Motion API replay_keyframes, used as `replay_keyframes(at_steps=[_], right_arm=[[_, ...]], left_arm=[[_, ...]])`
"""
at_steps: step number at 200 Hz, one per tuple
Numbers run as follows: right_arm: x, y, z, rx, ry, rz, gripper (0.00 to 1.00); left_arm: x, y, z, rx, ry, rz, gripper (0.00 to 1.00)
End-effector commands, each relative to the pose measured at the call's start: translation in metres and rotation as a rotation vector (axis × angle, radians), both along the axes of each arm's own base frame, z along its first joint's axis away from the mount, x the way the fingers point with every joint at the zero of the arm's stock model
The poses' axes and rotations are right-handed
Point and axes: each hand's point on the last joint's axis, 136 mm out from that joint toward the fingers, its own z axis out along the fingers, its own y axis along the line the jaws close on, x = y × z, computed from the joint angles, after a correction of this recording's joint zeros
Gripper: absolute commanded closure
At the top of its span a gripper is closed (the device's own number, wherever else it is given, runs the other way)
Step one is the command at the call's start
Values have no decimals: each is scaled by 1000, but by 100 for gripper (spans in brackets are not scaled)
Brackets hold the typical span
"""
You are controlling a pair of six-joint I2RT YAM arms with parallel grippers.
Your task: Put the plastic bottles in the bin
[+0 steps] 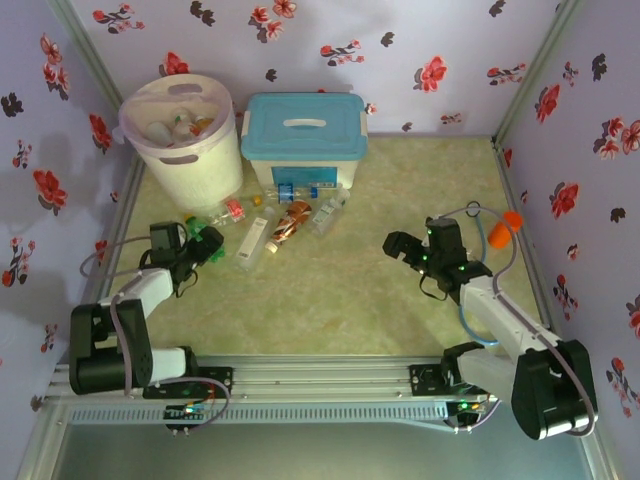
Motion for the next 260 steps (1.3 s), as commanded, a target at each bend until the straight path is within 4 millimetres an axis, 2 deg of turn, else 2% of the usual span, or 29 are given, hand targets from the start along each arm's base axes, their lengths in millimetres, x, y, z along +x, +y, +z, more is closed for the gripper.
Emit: replay_keyframes(at_steps=[1, 54, 107, 131, 175, 226, 244, 260], right_arm=[[5, -1, 5, 4, -12, -7, 2], [6, 0, 4, 11, -5, -9, 2], [6, 2, 6, 23, -6, -5, 2], [4, 2, 6, 22, -5, -6, 2], [5, 4, 6, 34, -4, -2, 2], [4, 4, 4, 31, 1, -2, 2], [4, 4, 6, 32, -4, -2, 2], [5, 4, 6, 31, -6, 0, 2]], left_arm=[[11, 6, -1, 7, -49, 32, 0], [13, 11, -13, 40, -34, 37, 4], [14, 14, -24, 43, -29, 57, 23], [13, 14, -22, 43, -37, 57, 32], [13, 14, -11, 41, -67, 62, 39], [4, 23, 17, 75, -122, 110, 41], [-3, 31, 38, 106, -164, 149, 42], [-10, 38, 65, 140, -219, 183, 44]])
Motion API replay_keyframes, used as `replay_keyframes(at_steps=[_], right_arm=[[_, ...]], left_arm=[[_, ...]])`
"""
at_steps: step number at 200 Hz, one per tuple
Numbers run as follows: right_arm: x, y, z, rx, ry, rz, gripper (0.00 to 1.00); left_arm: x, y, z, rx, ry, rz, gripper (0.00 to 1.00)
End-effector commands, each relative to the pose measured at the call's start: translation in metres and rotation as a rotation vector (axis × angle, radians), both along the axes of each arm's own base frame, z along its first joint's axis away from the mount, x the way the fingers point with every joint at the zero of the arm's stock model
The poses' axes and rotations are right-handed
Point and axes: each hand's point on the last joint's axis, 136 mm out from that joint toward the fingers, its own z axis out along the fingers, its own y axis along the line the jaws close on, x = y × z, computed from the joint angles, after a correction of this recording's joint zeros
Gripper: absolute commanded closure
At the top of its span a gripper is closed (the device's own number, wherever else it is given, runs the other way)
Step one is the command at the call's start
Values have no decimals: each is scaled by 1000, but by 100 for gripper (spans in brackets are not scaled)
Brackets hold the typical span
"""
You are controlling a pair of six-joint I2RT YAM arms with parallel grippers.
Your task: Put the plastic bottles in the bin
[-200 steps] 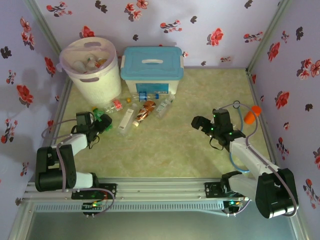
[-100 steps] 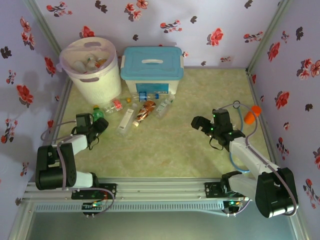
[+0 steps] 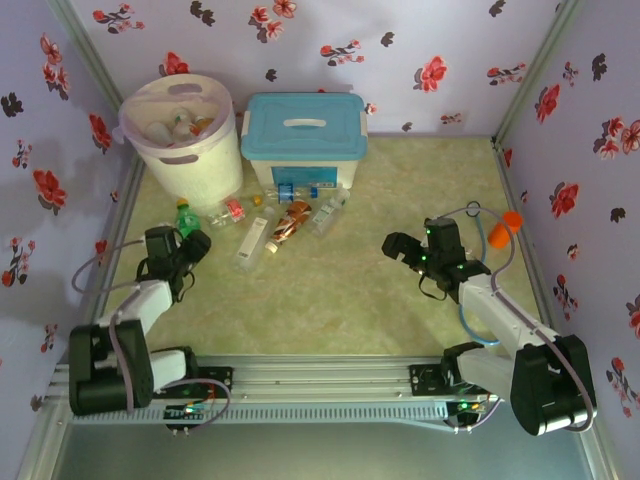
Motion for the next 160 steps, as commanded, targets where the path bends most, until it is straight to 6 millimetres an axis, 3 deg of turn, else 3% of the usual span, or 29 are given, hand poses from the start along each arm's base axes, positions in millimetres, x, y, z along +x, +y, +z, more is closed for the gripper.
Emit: replay_keyframes(at_steps=[1, 65, 115, 160], right_arm=[[5, 3, 10, 24, -23, -6, 2], [3, 2, 19, 7, -38, -2, 2], [1, 1, 24, 6, -44, 0, 2], [1, 2, 29, 5, -67, 16, 2]], left_arm=[[-10, 16, 32, 65, -64, 75, 44], [-46, 47, 169, 272, -305, 198, 54], [-38, 44, 260, 353, -445, 160, 63], [-20, 40, 322, 428, -510, 105, 83]])
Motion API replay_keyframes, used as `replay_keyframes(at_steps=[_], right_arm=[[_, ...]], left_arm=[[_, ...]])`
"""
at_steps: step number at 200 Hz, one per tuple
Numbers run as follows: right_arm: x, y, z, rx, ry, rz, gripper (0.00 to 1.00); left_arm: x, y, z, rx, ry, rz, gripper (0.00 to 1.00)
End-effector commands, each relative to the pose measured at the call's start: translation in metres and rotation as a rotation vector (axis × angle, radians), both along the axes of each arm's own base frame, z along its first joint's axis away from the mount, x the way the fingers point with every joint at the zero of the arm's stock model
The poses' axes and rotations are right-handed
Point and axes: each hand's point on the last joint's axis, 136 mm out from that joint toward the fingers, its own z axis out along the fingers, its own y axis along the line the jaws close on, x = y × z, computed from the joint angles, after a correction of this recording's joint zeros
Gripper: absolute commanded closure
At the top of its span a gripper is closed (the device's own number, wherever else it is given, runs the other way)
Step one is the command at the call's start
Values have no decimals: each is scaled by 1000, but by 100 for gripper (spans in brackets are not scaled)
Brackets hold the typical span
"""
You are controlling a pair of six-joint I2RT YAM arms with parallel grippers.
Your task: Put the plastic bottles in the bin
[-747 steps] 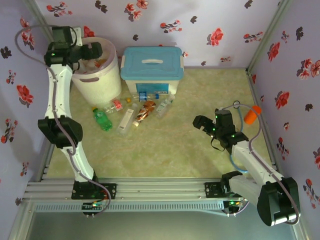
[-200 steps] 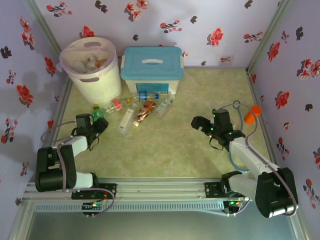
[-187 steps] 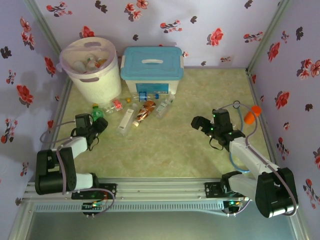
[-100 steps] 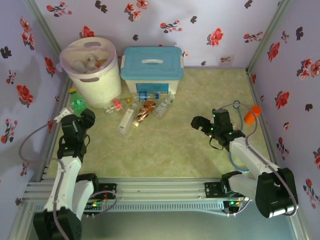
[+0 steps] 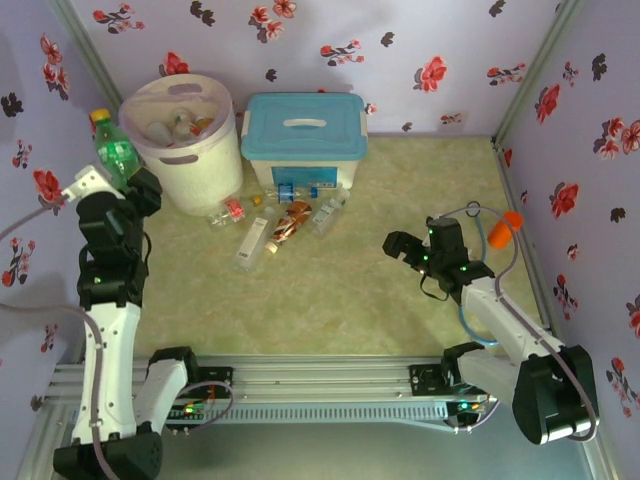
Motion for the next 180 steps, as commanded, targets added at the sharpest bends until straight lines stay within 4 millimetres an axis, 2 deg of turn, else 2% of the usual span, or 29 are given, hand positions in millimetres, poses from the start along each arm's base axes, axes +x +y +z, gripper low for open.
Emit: replay_keyframes(at_steps=[1, 37, 56, 82, 110, 152, 180], right_arm=[[5, 3, 16, 1, -42, 13, 2], [4, -1, 22, -18, -63, 11, 2], [5, 1, 23, -14, -66, 19, 2], [2, 0, 23, -24, -61, 29, 1], [-2, -5, 22, -48, -66, 22, 1], [-4, -7, 15, -69, -54, 29, 1], [-6, -9, 14, -74, -58, 26, 1]], left_arm=[[4, 0, 33, 96, -22, -14, 83], [27, 6, 62, 131, -29, -15, 96], [44, 11, 67, 122, -22, -27, 99], [78, 20, 66, 102, 42, -71, 100], [116, 8, 72, 91, 106, -197, 100], [165, -23, 54, 52, 283, -461, 100], [177, -33, 35, 37, 385, -562, 100]])
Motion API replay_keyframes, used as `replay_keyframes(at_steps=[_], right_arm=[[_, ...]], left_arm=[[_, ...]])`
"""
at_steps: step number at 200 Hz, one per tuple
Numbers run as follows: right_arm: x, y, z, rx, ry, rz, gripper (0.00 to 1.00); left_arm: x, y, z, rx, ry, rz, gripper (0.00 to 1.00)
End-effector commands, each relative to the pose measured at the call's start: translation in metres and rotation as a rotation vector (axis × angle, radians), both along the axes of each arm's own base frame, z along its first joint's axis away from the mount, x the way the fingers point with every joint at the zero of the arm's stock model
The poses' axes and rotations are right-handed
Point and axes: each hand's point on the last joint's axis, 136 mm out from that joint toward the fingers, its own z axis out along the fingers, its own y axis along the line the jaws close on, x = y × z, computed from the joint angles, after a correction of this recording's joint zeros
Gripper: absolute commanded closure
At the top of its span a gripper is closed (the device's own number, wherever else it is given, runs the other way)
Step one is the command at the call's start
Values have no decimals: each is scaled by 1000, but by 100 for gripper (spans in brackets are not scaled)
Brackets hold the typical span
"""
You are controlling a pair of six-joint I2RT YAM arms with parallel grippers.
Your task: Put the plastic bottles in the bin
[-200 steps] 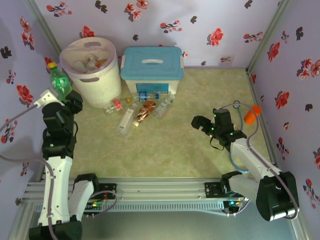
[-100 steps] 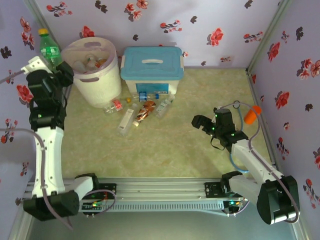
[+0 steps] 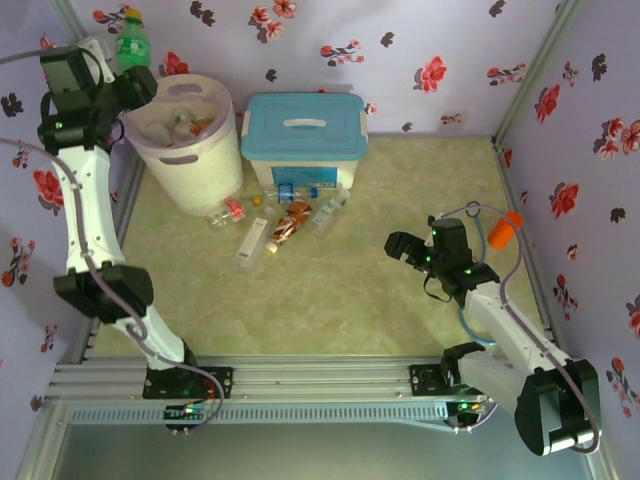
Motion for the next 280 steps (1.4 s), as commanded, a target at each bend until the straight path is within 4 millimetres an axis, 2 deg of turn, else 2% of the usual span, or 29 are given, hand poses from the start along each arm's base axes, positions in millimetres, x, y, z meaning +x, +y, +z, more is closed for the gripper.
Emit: replay_keyframes(at_steps=[1, 41, 98, 124, 142, 167, 191, 229, 280], right_arm=[[-2, -5, 0, -33, -13, -4, 1], [-5, -8, 0, -41, -16, -6, 1], [-7, -9, -1, -46, -16, -10, 1], [-7, -10, -1, -48, -16, -14, 1], [-6, -9, -2, -41, -13, -16, 1], [-5, -8, -2, -35, -11, -14, 1], [-5, -8, -3, -36, -8, -15, 1], [-5, -8, -4, -37, -7, -16, 1], [-5, -8, -6, -38, -4, -16, 1]], left_arm=[[-11, -23, -36, -18, 178, -161, 100], [-3, -26, -73, 5, 293, -231, 100], [4, -19, -134, 39, 444, -248, 100], [4, -13, -149, 94, 479, -256, 100], [5, -16, -152, 114, 472, -285, 83], [9, -19, -153, 112, 459, -291, 45], [14, -20, -150, 113, 440, -288, 24], [17, -21, -141, 132, 405, -276, 12], [13, -19, -123, 169, 365, -244, 9]])
